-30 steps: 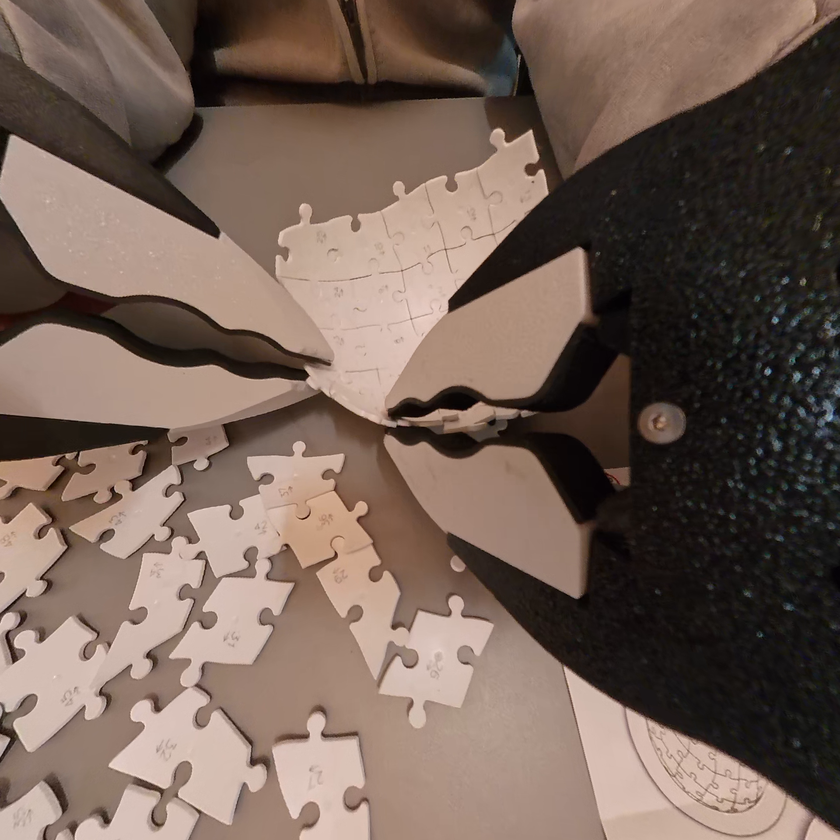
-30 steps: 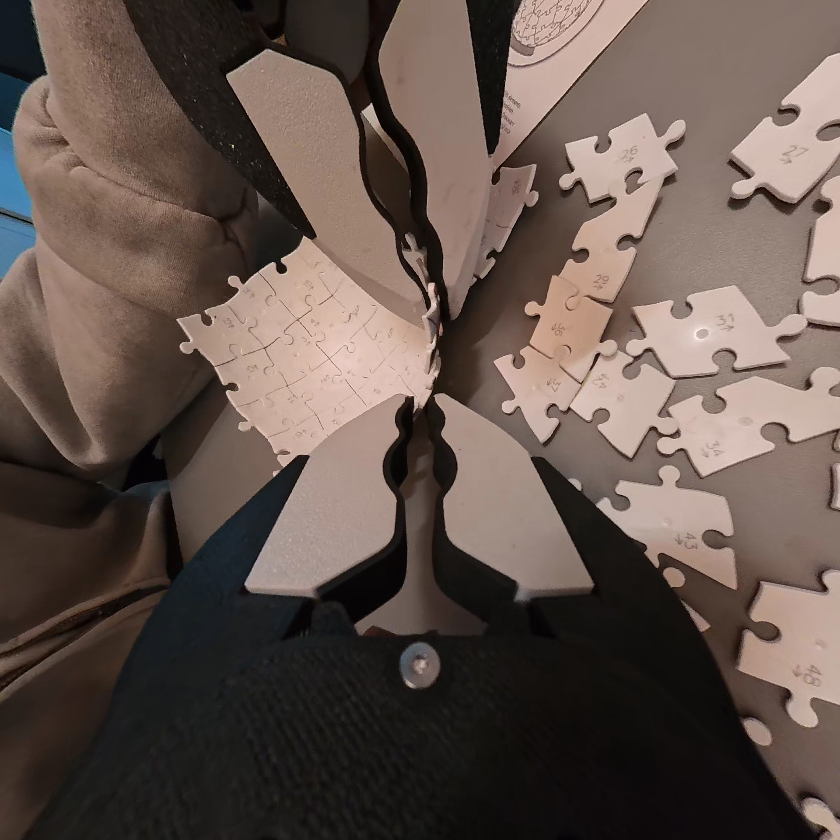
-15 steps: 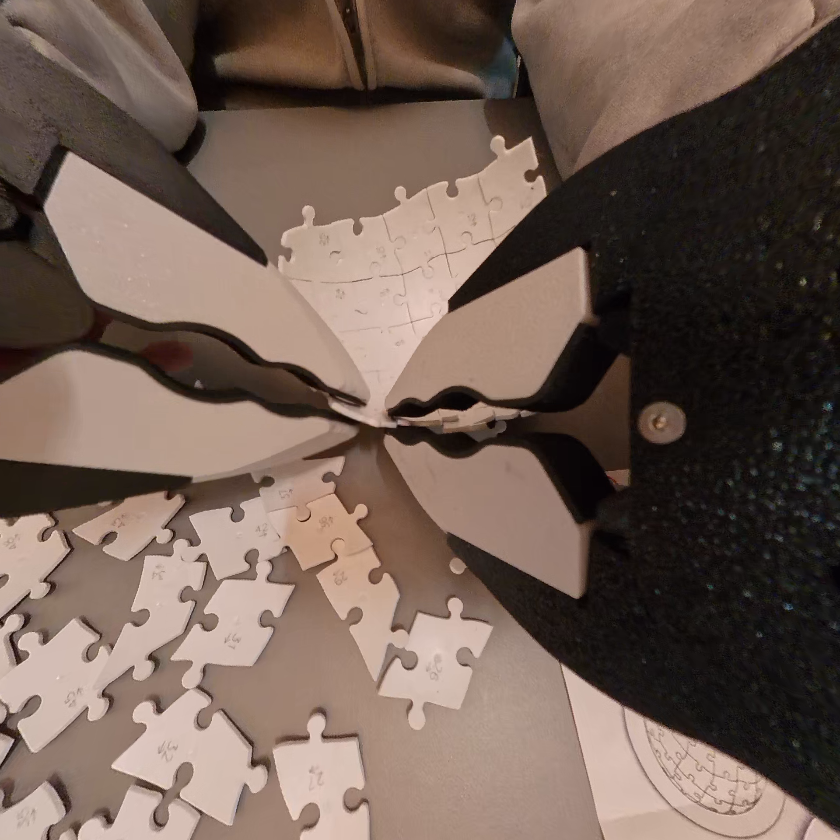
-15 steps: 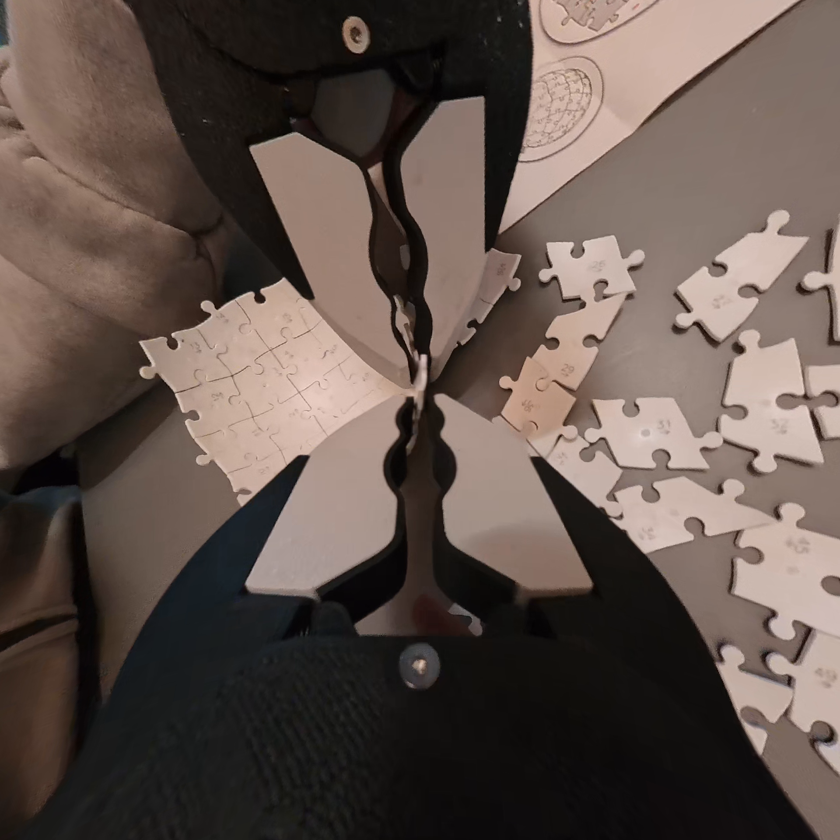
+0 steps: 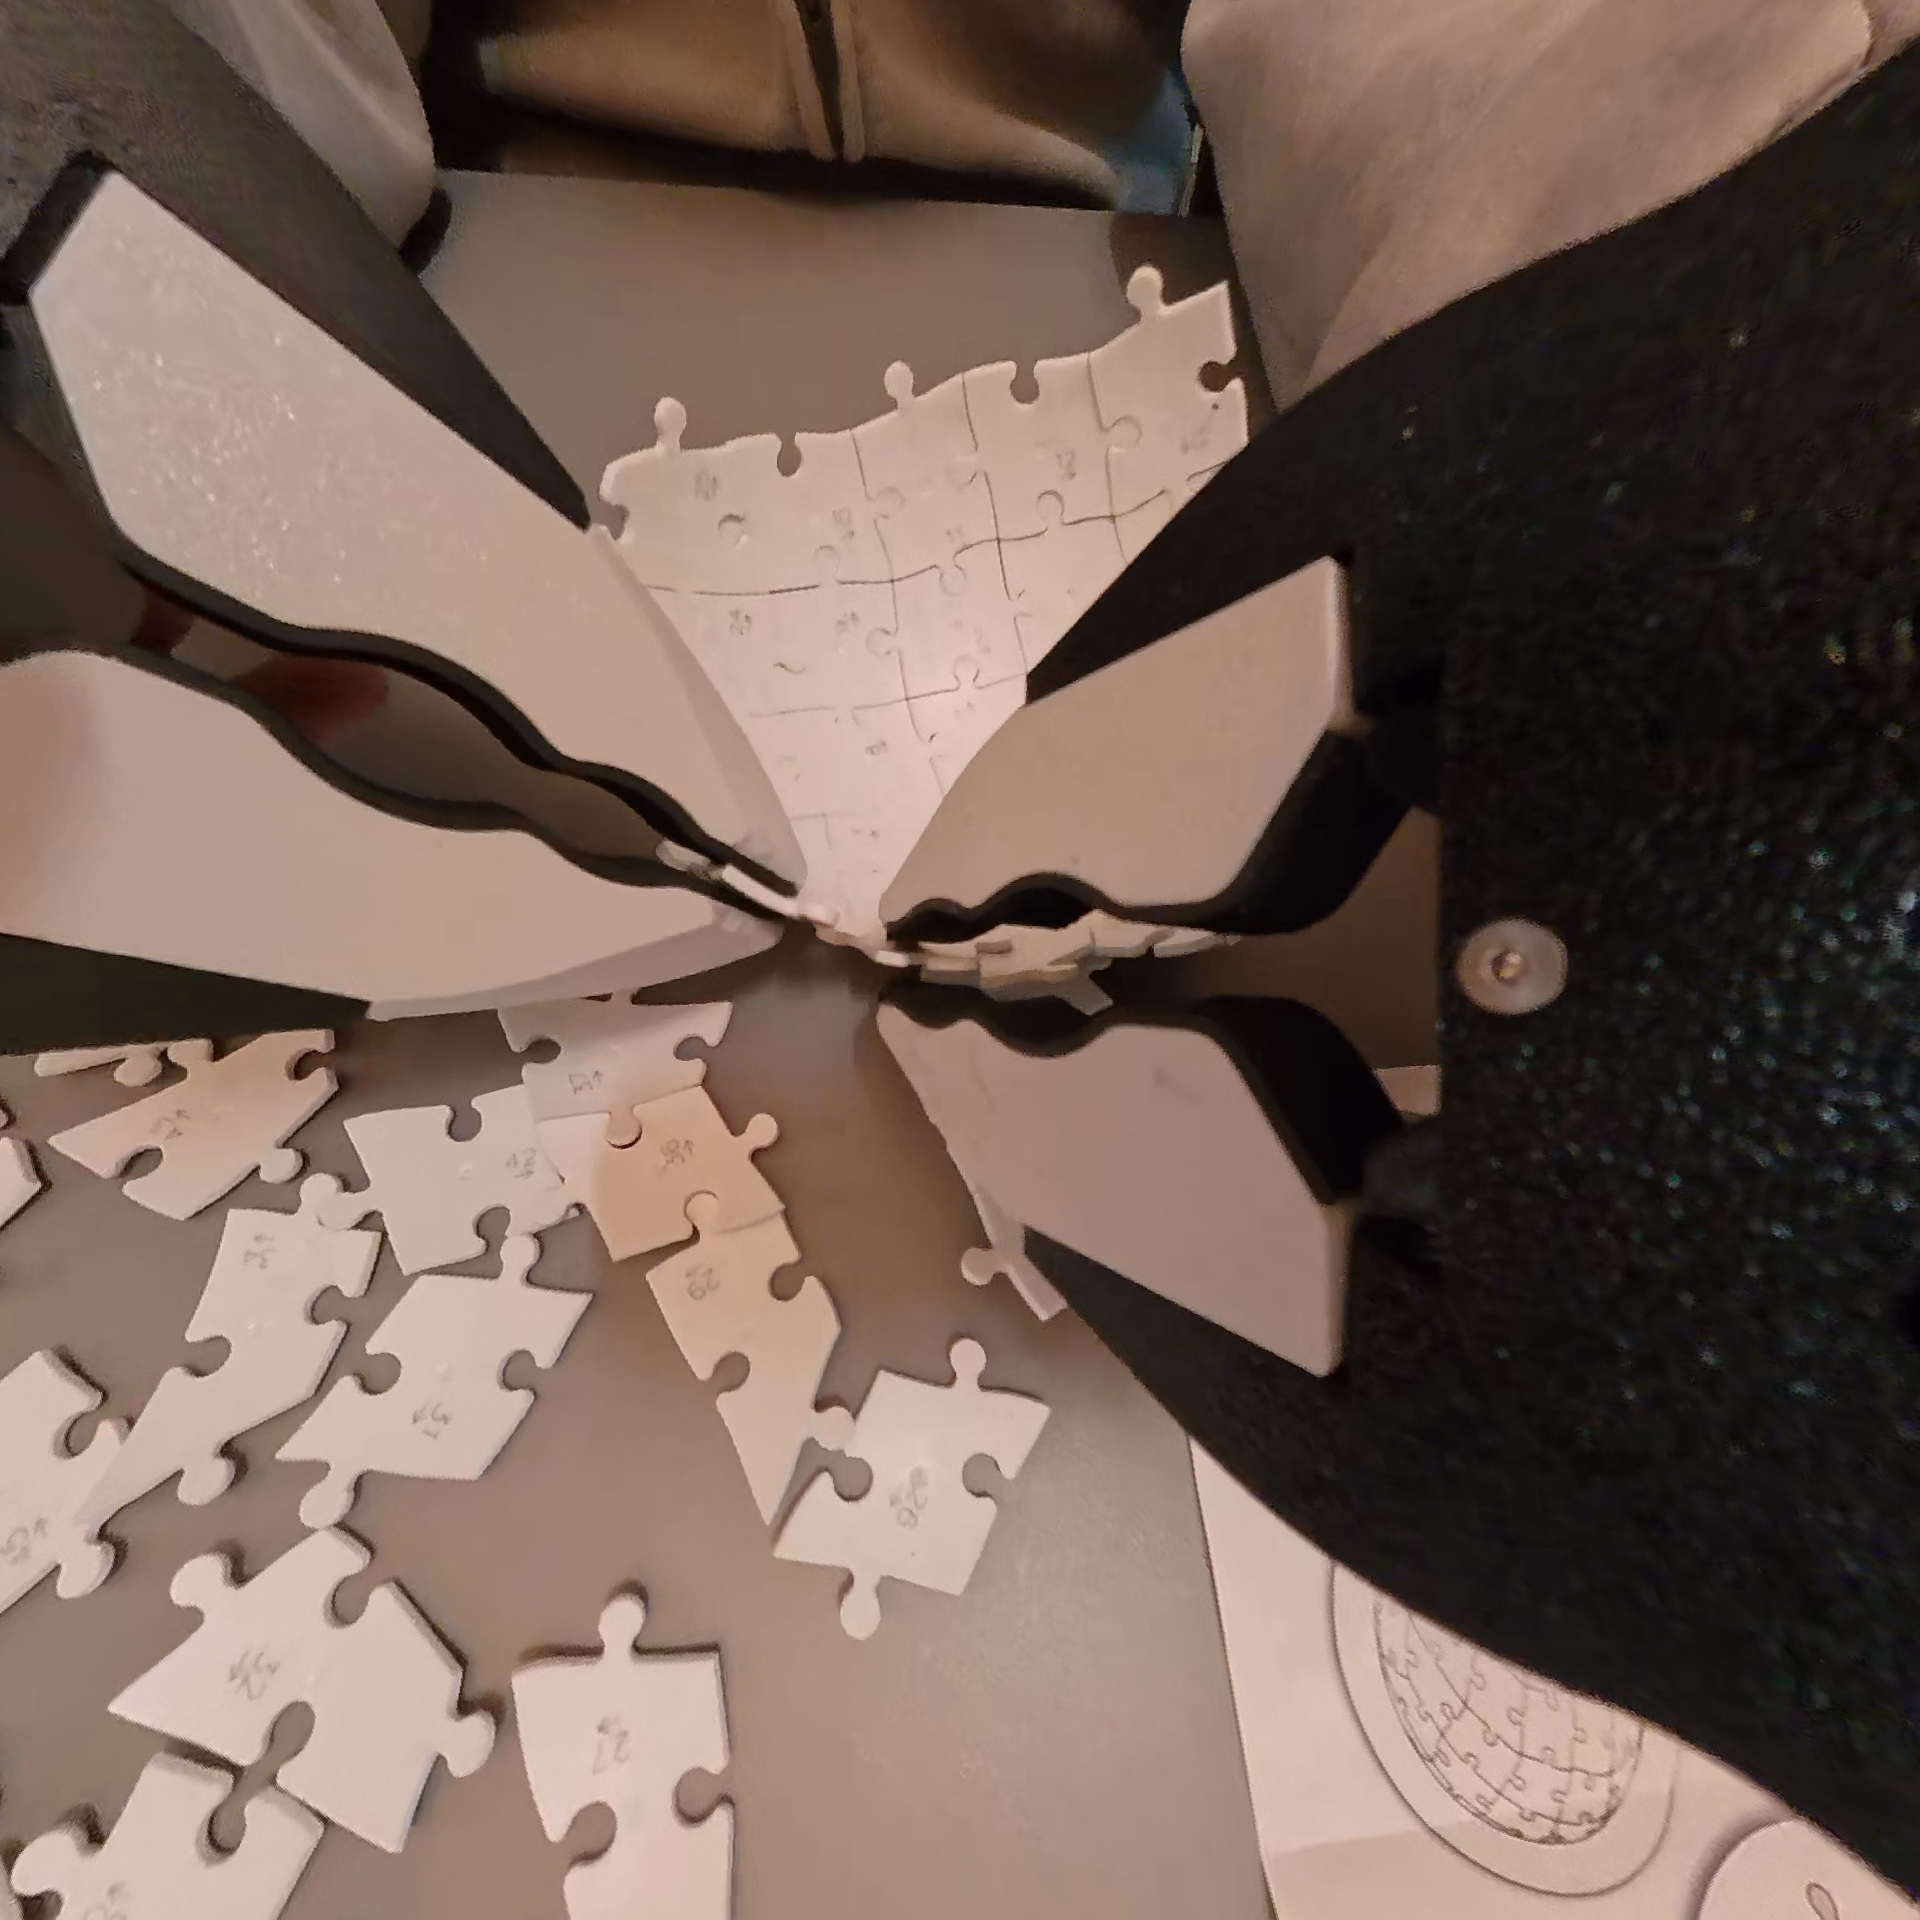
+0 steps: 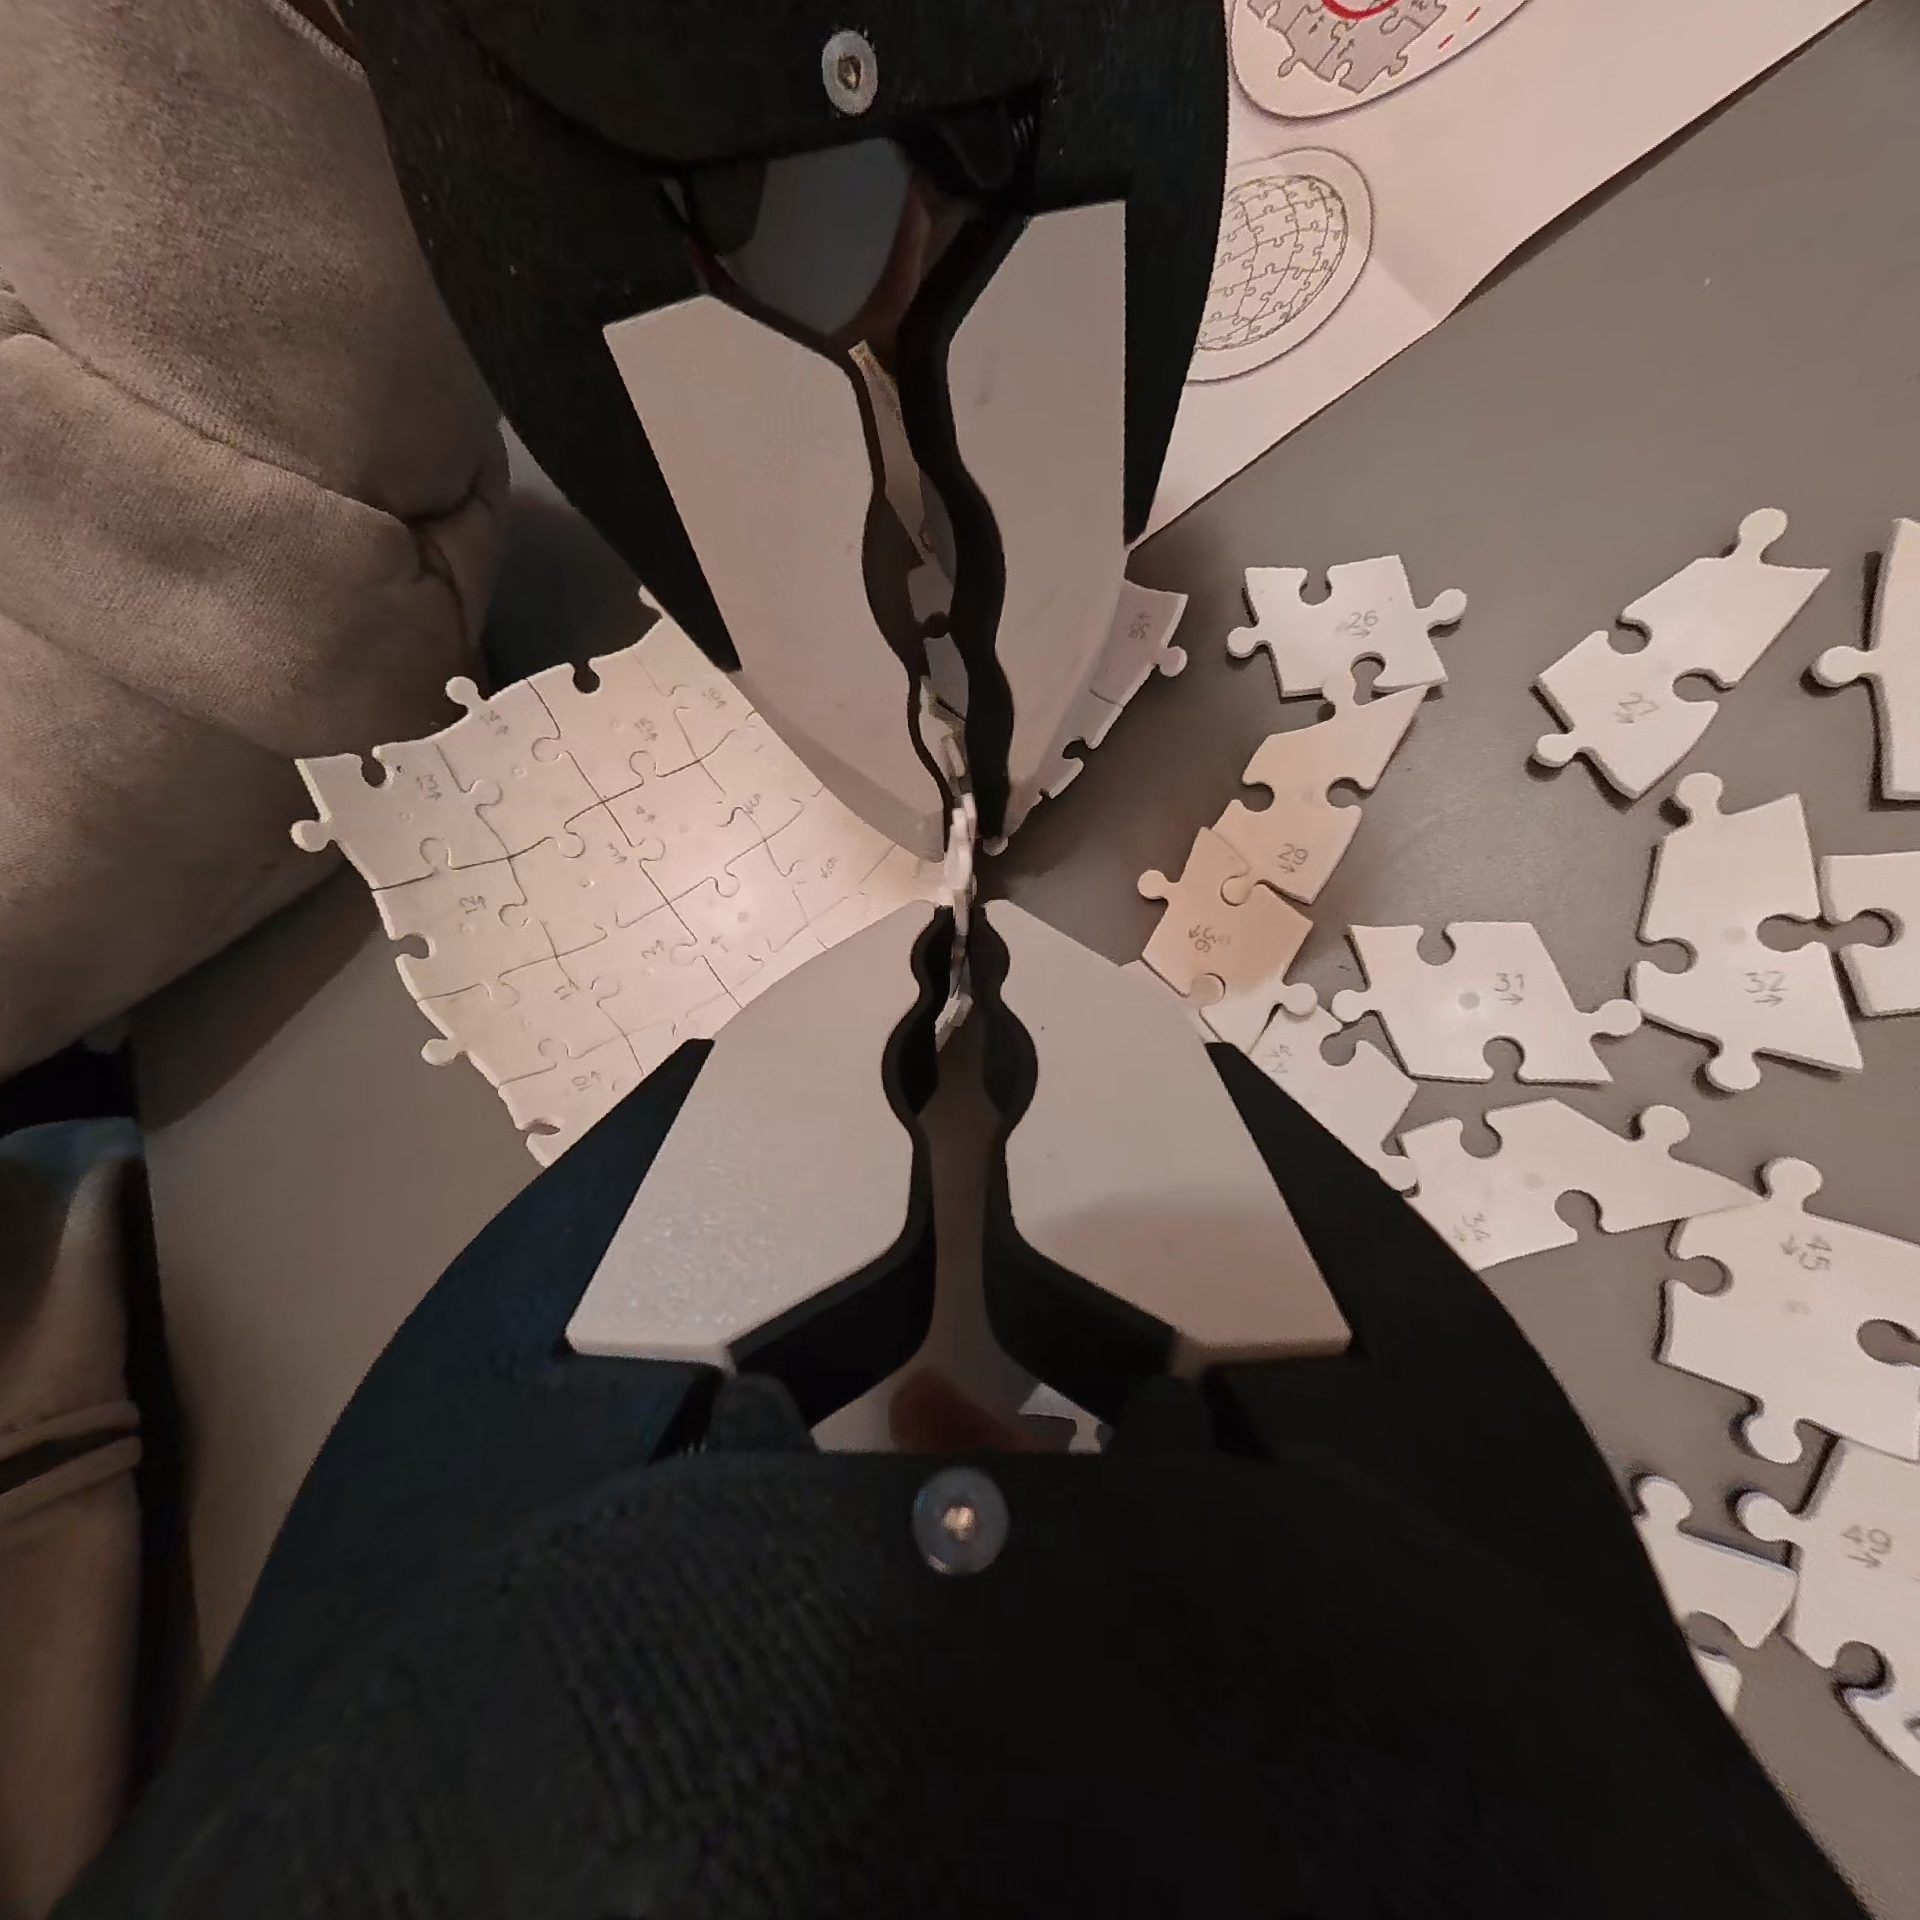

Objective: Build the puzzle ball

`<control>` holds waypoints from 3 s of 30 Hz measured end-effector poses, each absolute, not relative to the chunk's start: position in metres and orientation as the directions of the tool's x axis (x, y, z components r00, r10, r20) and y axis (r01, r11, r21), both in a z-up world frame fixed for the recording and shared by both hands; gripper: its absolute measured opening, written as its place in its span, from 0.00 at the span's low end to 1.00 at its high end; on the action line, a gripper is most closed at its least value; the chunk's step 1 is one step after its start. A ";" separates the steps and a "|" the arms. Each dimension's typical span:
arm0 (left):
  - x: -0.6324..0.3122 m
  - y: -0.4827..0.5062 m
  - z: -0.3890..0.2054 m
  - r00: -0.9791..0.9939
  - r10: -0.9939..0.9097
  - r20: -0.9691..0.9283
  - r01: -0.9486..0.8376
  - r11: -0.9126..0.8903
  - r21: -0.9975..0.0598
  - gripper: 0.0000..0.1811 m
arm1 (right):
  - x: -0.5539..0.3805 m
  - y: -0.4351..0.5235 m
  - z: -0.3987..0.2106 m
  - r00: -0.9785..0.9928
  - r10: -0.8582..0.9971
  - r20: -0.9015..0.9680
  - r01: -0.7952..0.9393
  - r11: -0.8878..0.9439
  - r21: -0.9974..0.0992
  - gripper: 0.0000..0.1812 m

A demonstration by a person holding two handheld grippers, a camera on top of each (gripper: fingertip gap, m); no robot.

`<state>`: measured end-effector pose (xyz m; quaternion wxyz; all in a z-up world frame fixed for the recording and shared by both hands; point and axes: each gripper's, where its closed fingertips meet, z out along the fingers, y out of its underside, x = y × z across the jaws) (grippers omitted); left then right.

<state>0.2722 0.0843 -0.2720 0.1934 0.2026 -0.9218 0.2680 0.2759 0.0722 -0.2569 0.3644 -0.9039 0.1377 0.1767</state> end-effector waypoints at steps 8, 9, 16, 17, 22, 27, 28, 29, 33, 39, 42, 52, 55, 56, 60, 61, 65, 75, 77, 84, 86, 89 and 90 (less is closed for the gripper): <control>0.271 0.085 -0.270 -0.824 -0.273 0.496 -0.499 0.764 -0.409 0.01 | 0.277 0.075 -0.259 0.906 -0.151 -0.396 -0.380 -0.701 -0.603 0.02; 0.271 0.085 -0.270 -0.821 -0.275 0.500 -0.504 0.761 -0.409 0.01 | 0.277 0.076 -0.259 0.909 -0.152 -0.388 -0.375 -0.701 -0.606 0.02; 0.274 0.085 -0.270 -0.810 -0.273 0.518 -0.520 0.744 -0.420 0.01 | 0.280 0.076 -0.259 0.921 -0.156 -0.356 -0.357 -0.699 -0.619 0.02; 0.274 0.086 -0.270 -0.811 -0.275 0.516 -0.520 0.743 -0.421 0.01 | 0.281 0.076 -0.259 0.920 -0.161 -0.356 -0.361 -0.697 -0.619 0.02; 0.275 0.086 -0.273 -0.813 -0.275 0.513 -0.519 0.741 -0.426 0.01 | 0.281 0.076 -0.261 0.915 -0.164 -0.368 -0.372 -0.698 -0.612 0.03; 0.278 0.088 -0.274 -0.814 -0.303 0.495 -0.528 0.740 -0.417 0.06 | 0.282 0.075 -0.264 0.907 -0.174 -0.383 -0.389 -0.698 -0.602 0.03; 0.281 0.091 -0.274 -0.813 -0.329 0.480 -0.539 0.736 -0.409 0.09 | 0.282 0.075 -0.264 0.908 -0.173 -0.381 -0.386 -0.701 -0.600 0.03; 0.283 0.095 -0.273 -0.810 -0.358 0.464 -0.552 0.733 -0.398 0.10 | 0.281 0.075 -0.264 0.908 -0.171 -0.383 -0.386 -0.699 -0.602 0.03; 0.283 0.108 -0.268 -0.797 -0.421 0.434 -0.583 0.723 -0.370 0.12 | 0.281 0.075 -0.263 0.907 -0.169 -0.386 -0.387 -0.699 -0.602 0.03; 0.274 0.109 -0.273 -0.779 -0.419 0.466 -0.589 0.744 -0.316 0.14 | 0.280 0.076 -0.262 0.907 -0.165 -0.388 -0.386 -0.697 -0.604 0.02; 0.272 0.105 -0.273 -0.779 -0.405 0.480 -0.582 0.752 -0.311 0.11 | 0.280 0.076 -0.262 0.906 -0.164 -0.391 -0.387 -0.696 -0.605 0.02; 0.272 0.098 -0.274 -0.787 -0.406 0.465 -0.567 0.774 -0.283 0.04 | 0.279 0.075 -0.261 0.909 -0.166 -0.383 -0.382 -0.700 -0.603 0.02; 0.274 0.097 -0.272 -0.780 -0.418 0.466 -0.580 0.762 -0.289 0.02 | 0.280 0.075 -0.260 0.907 -0.172 -0.384 -0.388 -0.696 -0.604 0.02; 0.274 0.096 -0.271 -0.780 -0.415 0.468 -0.580 0.759 -0.295 0.02 | 0.280 0.075 -0.260 0.907 -0.172 -0.385 -0.388 -0.697 -0.603 0.02; 0.272 0.096 -0.269 -0.789 -0.402 0.465 -0.569 0.763 -0.306 0.01 | 0.279 0.076 -0.260 0.905 -0.166 -0.391 -0.389 -0.695 -0.604 0.02; 0.271 0.096 -0.269 -0.789 -0.397 0.469 -0.567 0.764 -0.307 0.01 | 0.278 0.075 -0.259 0.904 -0.163 -0.396 -0.390 -0.695 -0.604 0.02; 0.267 0.097 -0.270 -0.768 -0.402 0.499 -0.585 0.758 -0.289 0.06 | 0.278 0.075 -0.261 0.904 -0.161 -0.395 -0.387 -0.699 -0.601 0.02; 0.263 0.101 -0.279 -0.772 -0.419 0.478 -0.568 0.792 -0.223 0.07 | 0.276 0.075 -0.261 0.902 -0.159 -0.401 -0.389 -0.701 -0.597 0.02; 0.264 0.100 -0.280 -0.771 -0.419 0.479 -0.569 0.792 -0.223 0.04 | 0.276 0.075 -0.261 0.902 -0.159 -0.402 -0.389 -0.703 -0.595 0.02; 0.262 0.099 -0.275 -0.762 -0.403 0.507 -0.575 0.780 -0.244 0.02 | 0.277 0.074 -0.258 0.903 -0.155 -0.402 -0.388 -0.696 -0.604 0.02; 0.262 0.099 -0.274 -0.760 -0.399 0.514 -0.577 0.778 -0.250 0.02 | 0.276 0.074 -0.257 0.902 -0.152 -0.405 -0.389 -0.695 -0.605 0.02; 0.262 0.099 -0.274 -0.759 -0.397 0.517 -0.578 0.776 -0.253 0.02 | 0.277 0.073 -0.257 0.905 -0.146 -0.400 -0.382 -0.694 -0.610 0.02; 0.261 0.100 -0.274 -0.759 -0.395 0.518 -0.577 0.776 -0.253 0.02 | 0.277 0.073 -0.257 0.906 -0.143 -0.399 -0.379 -0.693 -0.613 0.02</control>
